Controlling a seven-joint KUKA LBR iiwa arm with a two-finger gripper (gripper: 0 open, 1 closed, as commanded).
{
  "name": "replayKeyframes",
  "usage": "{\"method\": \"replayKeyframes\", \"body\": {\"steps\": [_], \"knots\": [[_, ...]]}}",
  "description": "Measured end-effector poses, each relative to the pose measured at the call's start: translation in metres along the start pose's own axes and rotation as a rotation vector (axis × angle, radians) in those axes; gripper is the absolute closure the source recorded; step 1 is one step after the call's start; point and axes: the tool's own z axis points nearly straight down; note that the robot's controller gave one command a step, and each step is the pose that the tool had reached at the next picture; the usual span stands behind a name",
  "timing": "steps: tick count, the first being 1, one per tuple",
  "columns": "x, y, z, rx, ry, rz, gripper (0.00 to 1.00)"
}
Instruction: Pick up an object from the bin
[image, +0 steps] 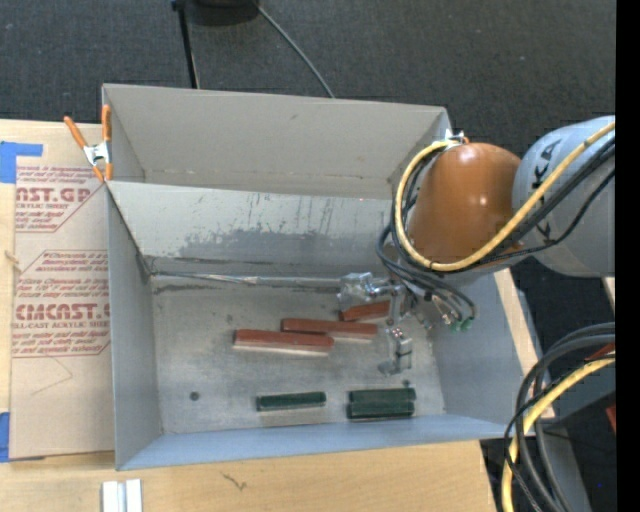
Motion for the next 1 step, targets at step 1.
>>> {"method": "replayKeyframes", "body": {"steps": [1], "knots": [[-0.0008,-0.0007,-0.0013,0.002,-0.003,0.001,0.0]]}}
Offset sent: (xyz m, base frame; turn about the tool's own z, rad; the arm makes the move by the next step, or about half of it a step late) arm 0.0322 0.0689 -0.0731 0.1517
